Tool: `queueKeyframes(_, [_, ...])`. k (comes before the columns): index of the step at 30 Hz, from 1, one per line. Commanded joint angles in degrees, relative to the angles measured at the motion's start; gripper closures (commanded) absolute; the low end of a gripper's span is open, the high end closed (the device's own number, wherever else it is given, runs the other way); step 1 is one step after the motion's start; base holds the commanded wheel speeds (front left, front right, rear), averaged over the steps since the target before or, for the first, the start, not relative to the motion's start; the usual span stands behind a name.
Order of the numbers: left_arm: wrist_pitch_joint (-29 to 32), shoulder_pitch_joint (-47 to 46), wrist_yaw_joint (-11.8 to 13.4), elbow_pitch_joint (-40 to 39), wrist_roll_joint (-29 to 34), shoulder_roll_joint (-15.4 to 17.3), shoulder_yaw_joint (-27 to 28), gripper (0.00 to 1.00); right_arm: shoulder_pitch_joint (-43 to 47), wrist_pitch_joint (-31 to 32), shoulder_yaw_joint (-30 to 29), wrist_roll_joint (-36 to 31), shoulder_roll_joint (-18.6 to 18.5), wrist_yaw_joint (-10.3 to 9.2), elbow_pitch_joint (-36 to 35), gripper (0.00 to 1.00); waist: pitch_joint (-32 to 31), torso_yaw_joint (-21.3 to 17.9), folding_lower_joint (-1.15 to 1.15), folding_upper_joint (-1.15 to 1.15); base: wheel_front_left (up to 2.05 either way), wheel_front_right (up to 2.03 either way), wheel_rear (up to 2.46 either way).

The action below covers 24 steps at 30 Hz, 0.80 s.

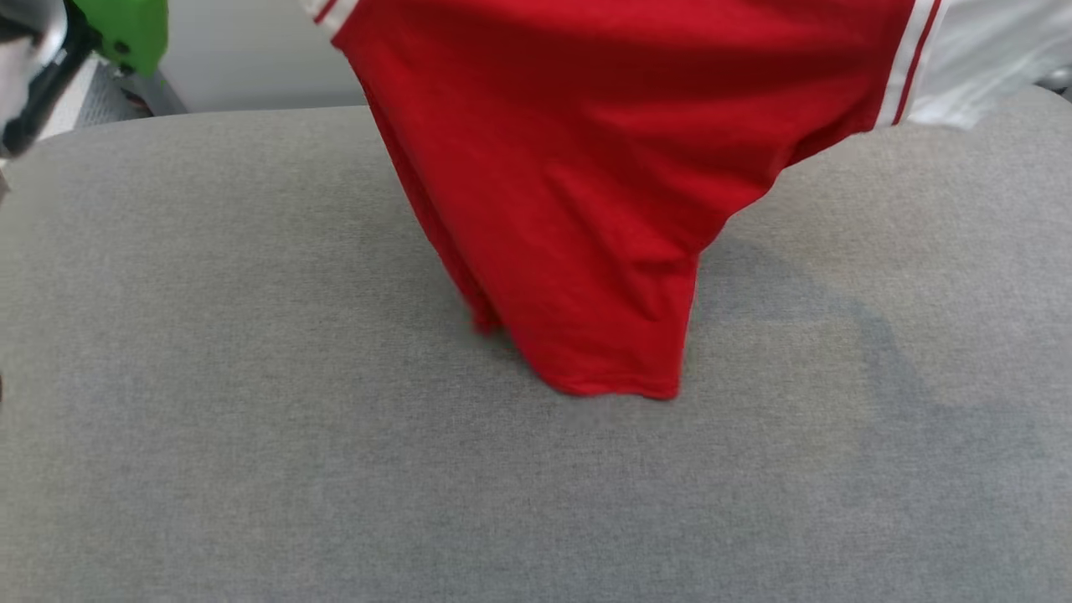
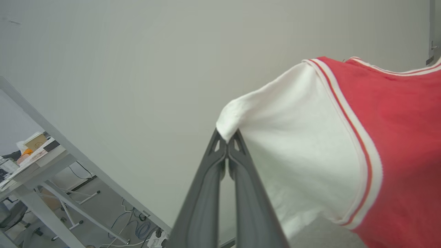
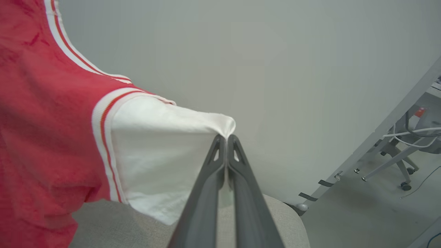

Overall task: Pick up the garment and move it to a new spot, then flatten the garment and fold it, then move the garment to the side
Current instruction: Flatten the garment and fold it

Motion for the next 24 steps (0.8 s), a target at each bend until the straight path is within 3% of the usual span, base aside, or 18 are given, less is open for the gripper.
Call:
queueKeyframes(1, [0.0,-1.8,0.5,0.1,0.3,-0.1,0.2,1.00,-2.5,0.6,0.3,0.2,-0.1,-0.04,0.6,1.00,-0.2,0.7,0.01,0.00,0.00,0.00,0.00])
queueKeyframes(14, [-1.7,-16.1,0.6,7.4,2.3,-5.6,2.6,1.00,-28.6,2.8,7.2,-3.5,2.3,-0.04,12.1,1.00,11.3,0.9,0.01,0.00,0.00,0.00,0.00])
queueKeyframes(24, [-8.6,-30.1,1.6,18.6,5.3,-10.2,4.9,1.00,-50.7,-1.5,12.7,-7.7,5.5,-0.04,25.0,1.00,20.6,0.7,0.01,0.00,0.00,0.00,0.00])
